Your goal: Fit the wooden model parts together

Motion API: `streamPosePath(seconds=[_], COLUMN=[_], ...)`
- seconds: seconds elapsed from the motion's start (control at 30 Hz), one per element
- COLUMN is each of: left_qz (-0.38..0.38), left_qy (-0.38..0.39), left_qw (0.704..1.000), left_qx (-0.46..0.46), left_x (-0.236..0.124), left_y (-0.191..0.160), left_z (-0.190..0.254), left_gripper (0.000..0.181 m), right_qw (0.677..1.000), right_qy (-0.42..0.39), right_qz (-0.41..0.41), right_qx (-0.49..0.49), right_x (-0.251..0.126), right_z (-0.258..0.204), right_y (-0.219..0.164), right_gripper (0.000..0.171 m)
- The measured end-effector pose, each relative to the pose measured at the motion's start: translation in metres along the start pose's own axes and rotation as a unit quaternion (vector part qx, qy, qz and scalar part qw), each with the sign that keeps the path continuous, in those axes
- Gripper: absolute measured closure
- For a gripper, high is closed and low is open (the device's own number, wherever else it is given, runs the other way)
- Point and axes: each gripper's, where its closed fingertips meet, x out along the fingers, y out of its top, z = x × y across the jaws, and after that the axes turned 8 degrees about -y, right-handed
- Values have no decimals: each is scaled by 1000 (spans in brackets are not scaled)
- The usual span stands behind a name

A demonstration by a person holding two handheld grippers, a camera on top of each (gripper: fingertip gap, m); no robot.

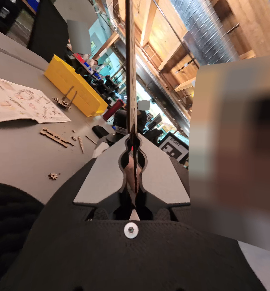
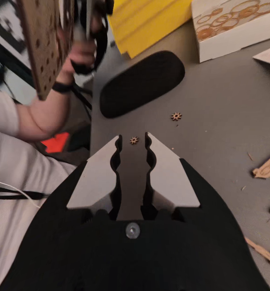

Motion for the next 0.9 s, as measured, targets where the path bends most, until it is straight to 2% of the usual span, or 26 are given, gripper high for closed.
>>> streamPosePath(seconds=[0.1,0.23,0.3,0.33,0.43,0.57,0.7,0.9], left_qz=[-5,-16,-25,-30,-36,-38,-63,-151], left_qy=[27,40,49,54,59,72,118,166], left_qw=[1000,999,998,998,998,996,990,974], left_qx=[16,16,12,11,8,20,34,-38], left_x=[-9,-16,-18,-19,-20,-31,-48,-53], left_y=[4,2,-2,-3,-6,2,5,-27], left_z=[0,-1,-4,-6,-8,-5,-8,-34], left_gripper=[180,180,180,180,180,180,180,180], right_qw=[995,986,984,981,979,977,975,967], right_qy=[-9,-24,-24,-28,-23,-69,-128,-190], right_qz=[-36,-105,-111,-124,-135,-96,-46,-11], right_qx=[-88,-128,-139,-145,-153,-175,-176,-169], right_x=[13,30,34,33,32,15,-7,-35], right_z=[-10,-6,-6,-4,-6,12,46,77], right_y=[-8,-27,-26,-29,-30,-13,11,27], right_gripper=[142,139,146,157,158,159,159,159])
